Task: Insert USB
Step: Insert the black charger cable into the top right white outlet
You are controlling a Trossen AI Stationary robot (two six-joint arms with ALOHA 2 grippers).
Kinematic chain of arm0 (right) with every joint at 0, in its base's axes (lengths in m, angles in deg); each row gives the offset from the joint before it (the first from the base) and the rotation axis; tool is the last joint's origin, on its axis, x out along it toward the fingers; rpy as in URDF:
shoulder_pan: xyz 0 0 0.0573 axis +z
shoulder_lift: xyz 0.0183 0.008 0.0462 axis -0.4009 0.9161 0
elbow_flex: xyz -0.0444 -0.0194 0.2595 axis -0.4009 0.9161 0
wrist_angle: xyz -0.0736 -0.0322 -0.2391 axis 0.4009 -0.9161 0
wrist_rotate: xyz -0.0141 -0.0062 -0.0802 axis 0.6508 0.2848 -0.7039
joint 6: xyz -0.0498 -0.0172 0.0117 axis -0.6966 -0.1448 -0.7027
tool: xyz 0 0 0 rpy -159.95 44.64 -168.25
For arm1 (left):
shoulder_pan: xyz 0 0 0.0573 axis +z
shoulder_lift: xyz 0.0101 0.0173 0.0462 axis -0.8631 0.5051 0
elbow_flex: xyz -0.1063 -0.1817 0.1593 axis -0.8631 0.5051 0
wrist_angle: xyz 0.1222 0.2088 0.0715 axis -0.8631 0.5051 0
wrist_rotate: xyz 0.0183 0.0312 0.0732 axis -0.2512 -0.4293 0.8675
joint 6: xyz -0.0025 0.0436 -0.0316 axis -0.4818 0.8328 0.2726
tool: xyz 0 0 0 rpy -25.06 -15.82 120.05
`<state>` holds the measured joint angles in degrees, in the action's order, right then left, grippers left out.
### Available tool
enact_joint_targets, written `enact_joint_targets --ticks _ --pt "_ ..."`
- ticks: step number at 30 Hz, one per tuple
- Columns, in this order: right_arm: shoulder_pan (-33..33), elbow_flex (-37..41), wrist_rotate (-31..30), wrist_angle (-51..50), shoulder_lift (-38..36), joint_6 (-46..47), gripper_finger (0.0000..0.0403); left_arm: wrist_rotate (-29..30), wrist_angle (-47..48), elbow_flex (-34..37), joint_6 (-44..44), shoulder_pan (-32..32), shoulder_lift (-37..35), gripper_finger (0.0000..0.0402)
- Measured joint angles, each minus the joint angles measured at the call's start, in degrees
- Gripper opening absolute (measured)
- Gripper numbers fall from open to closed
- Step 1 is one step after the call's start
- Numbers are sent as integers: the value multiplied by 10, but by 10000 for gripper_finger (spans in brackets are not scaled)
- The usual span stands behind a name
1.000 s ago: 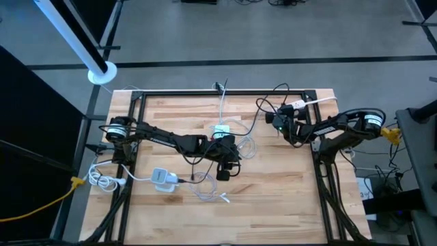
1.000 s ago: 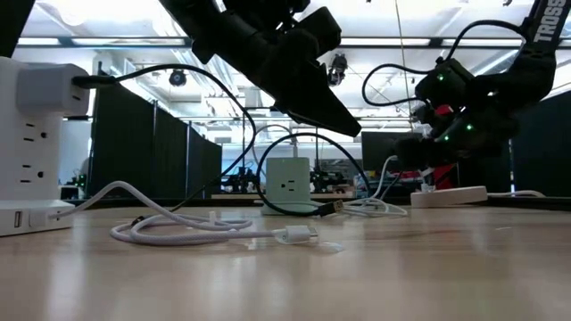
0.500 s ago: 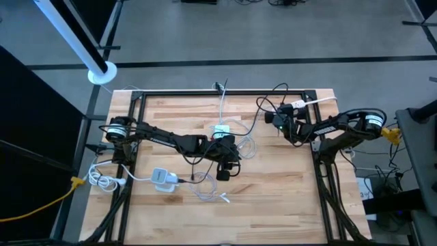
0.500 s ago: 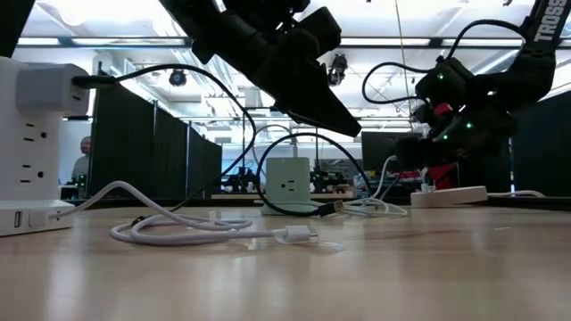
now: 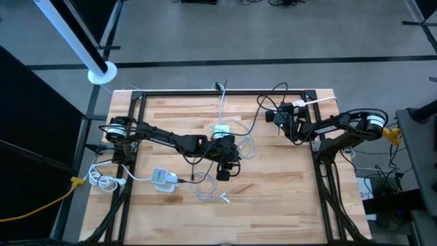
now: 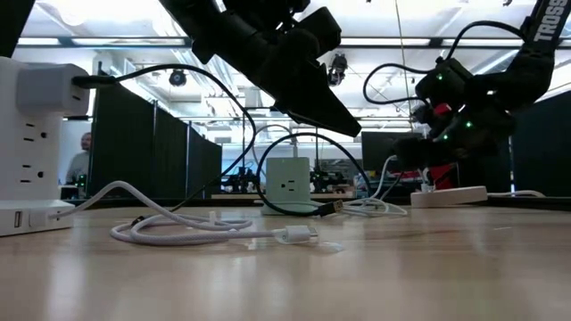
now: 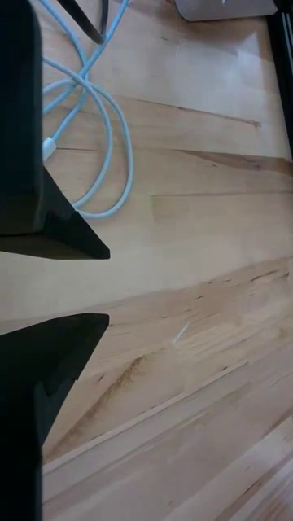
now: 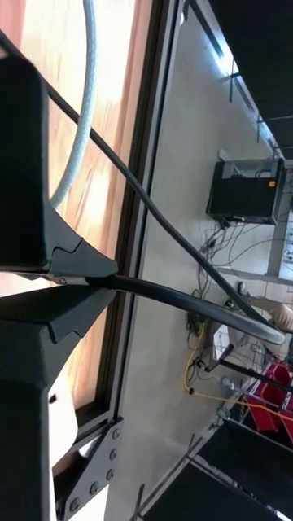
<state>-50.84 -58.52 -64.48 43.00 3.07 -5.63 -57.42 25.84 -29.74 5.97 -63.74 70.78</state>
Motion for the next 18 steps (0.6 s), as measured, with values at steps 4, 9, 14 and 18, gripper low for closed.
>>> enact_joint_targets --ticks 4,9,14,18 --pt "0 0 12 3 0 0 1 0 0 0 0 0 0 105" --pt "-2 0 28 5 0 -4 1 0 0 0 0 0 0 105" --pt "-12 0 15 5 8 -8 1 0 0 0 0 0 0 105" --pt "-18 1 3 5 26 -9 1 0 0 0 0 0 0 105"
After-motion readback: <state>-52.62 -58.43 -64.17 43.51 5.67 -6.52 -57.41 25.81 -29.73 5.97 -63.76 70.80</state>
